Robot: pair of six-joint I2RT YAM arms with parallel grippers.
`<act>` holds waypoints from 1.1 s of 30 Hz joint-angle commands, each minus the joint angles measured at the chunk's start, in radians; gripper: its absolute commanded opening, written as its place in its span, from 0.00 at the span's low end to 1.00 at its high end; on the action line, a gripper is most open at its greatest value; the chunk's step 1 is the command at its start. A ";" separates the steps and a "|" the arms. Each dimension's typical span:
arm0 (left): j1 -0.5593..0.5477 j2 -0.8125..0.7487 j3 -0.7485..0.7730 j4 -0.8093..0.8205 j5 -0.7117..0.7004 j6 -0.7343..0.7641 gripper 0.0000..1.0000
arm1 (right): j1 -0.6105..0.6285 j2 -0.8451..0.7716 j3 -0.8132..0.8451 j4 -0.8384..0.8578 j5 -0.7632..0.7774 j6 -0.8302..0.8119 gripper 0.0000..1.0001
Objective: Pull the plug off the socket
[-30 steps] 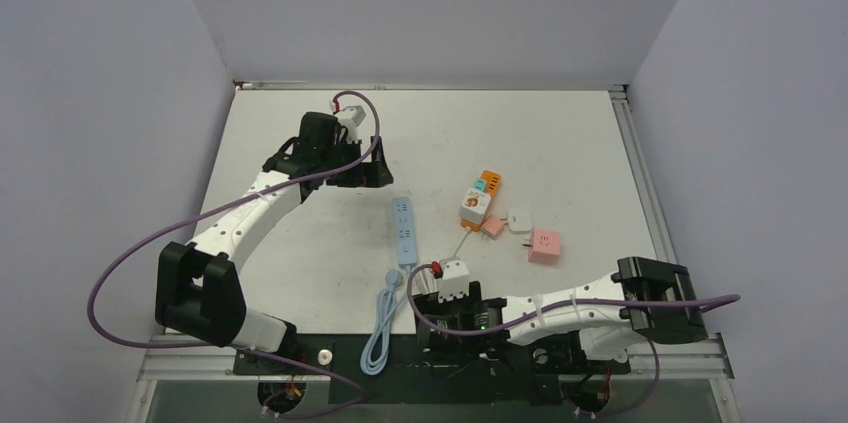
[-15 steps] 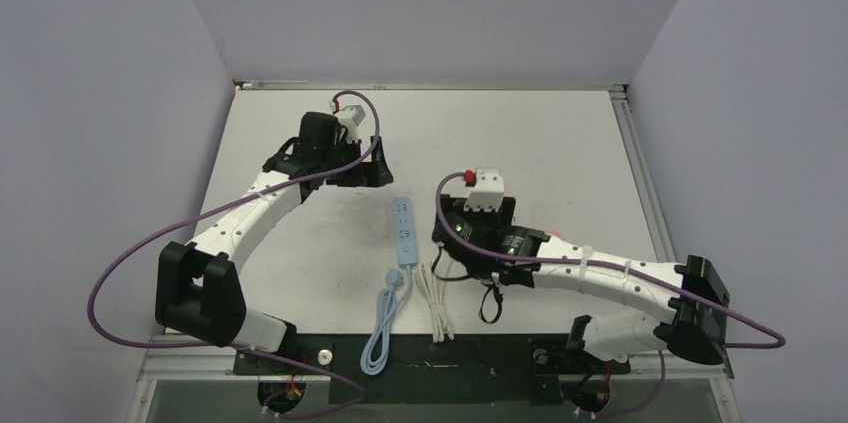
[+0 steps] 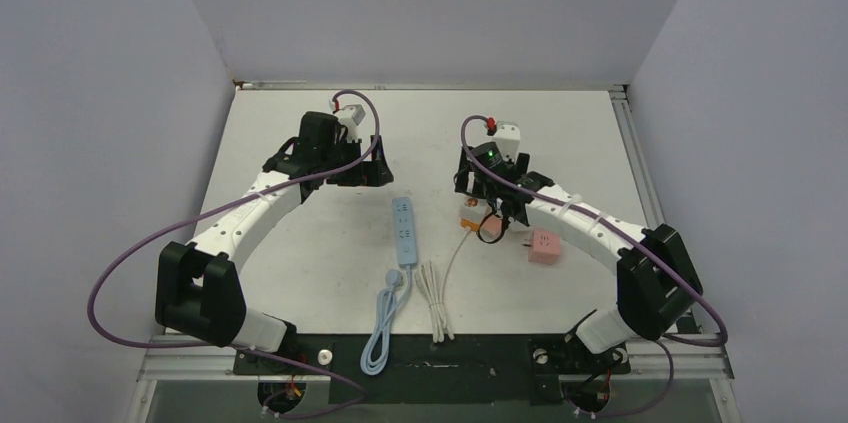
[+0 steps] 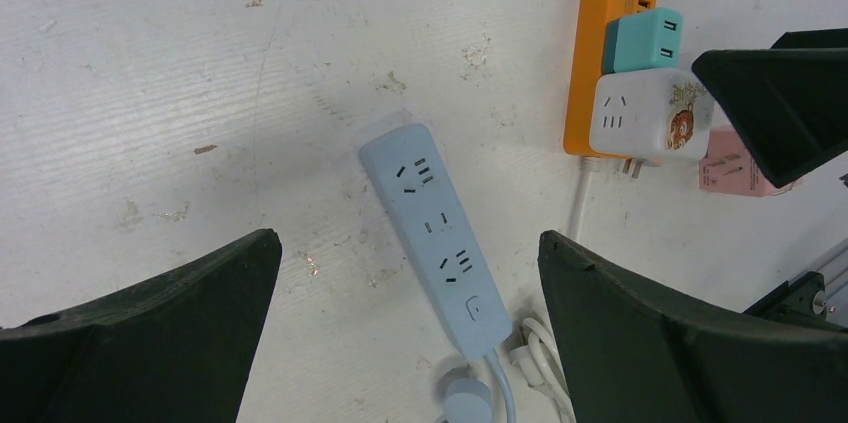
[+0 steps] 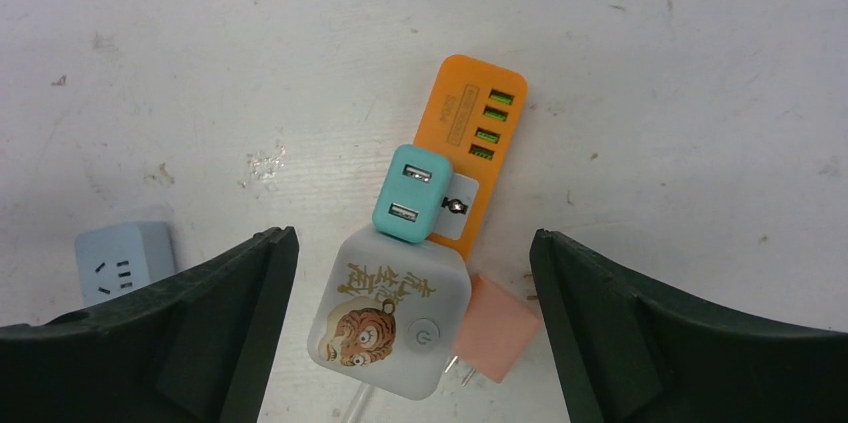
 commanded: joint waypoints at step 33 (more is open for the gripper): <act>-0.004 0.016 0.000 0.045 0.035 -0.016 1.00 | 0.000 0.076 -0.085 0.085 -0.125 0.096 0.77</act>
